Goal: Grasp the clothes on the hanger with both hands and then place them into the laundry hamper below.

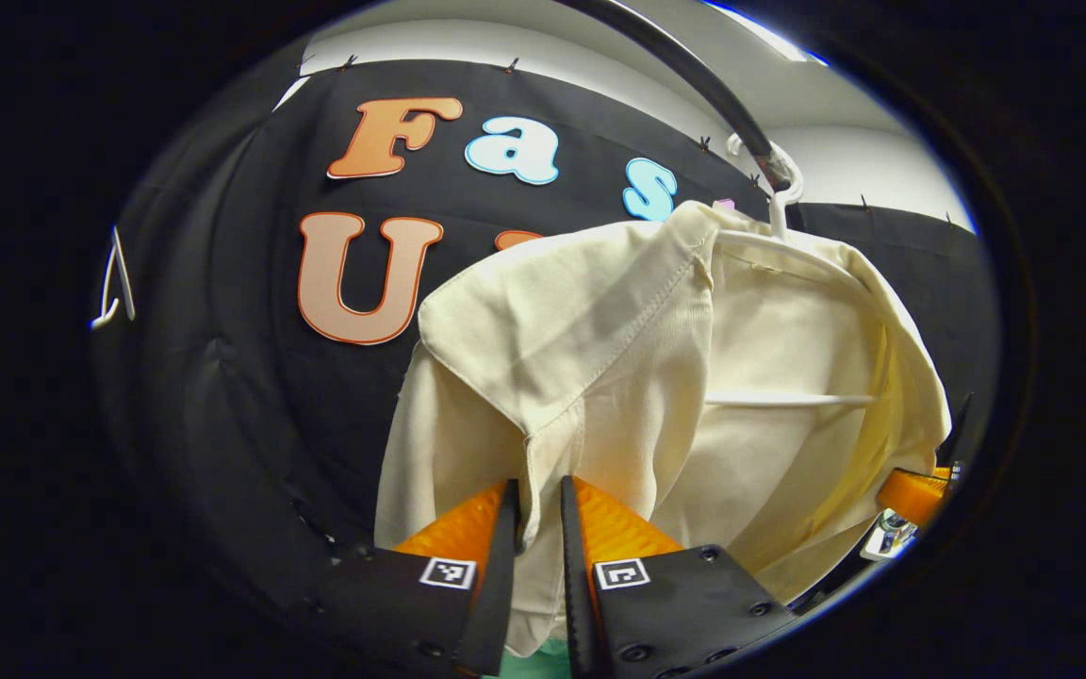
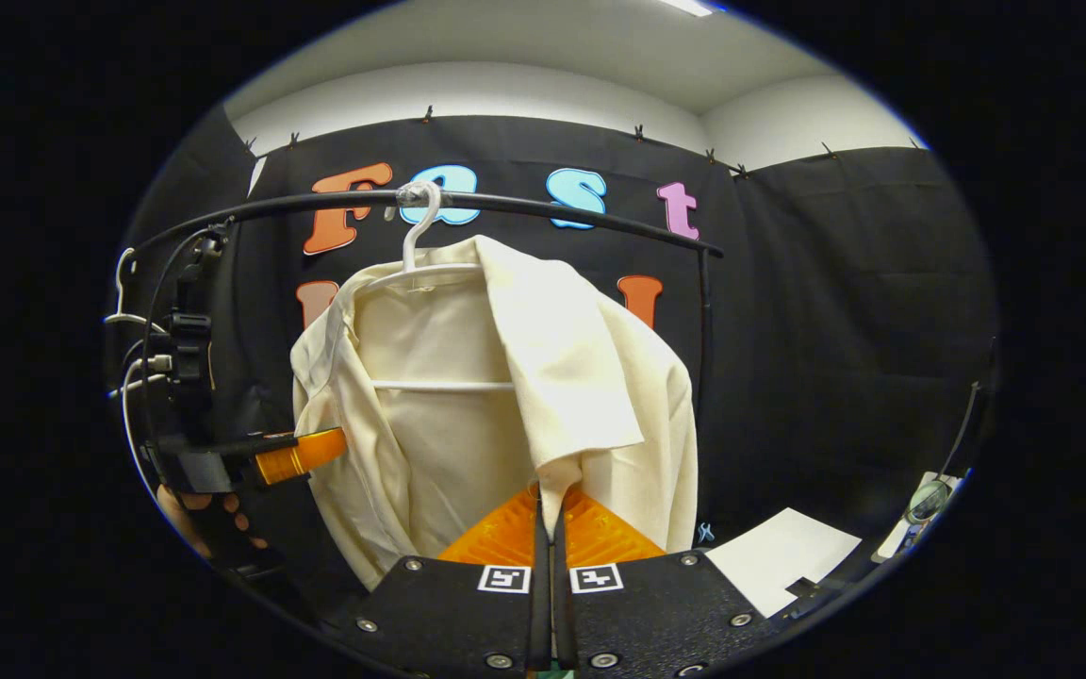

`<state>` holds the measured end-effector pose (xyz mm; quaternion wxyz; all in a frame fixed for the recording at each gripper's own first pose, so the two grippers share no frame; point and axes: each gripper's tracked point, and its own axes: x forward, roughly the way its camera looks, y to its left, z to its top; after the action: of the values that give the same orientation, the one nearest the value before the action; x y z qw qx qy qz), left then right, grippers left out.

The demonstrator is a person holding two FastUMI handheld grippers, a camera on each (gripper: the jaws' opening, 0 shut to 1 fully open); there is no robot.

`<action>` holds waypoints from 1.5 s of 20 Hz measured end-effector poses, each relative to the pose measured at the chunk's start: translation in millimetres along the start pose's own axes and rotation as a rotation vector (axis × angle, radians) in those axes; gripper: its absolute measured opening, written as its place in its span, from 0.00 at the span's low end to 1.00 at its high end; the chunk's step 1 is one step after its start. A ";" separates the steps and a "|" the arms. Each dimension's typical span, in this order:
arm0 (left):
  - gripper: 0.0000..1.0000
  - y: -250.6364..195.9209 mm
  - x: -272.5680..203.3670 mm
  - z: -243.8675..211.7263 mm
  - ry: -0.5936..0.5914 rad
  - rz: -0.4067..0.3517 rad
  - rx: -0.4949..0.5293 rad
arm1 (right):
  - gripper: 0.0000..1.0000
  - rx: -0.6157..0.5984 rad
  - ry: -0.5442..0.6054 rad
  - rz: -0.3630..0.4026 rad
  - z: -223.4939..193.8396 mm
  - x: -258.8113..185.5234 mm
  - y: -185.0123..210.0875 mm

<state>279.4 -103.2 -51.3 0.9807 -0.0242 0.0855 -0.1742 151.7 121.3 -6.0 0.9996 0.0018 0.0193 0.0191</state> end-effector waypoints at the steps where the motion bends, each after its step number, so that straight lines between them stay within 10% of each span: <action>1: 0.26 -1.5 0.5 -1.3 0.008 0.000 0.005 | 0.01 0.002 0.000 0.003 0.2 0.2 0.8; 3: 0.09 -3.4 -2.2 -0.4 0.007 -0.008 0.004 | 0.01 0.004 0.002 0.007 0.1 0.1 3.9; 30: 0.07 54.0 -75.7 78.2 -0.096 0.145 -0.045 | 0.00 0.011 -0.121 0.037 86.5 -21.7 -33.2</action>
<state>241.3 -24.9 33.5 0.9929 -0.0486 0.0438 -0.0994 134.7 87.0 81.0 0.9984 0.0087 -0.0412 0.0372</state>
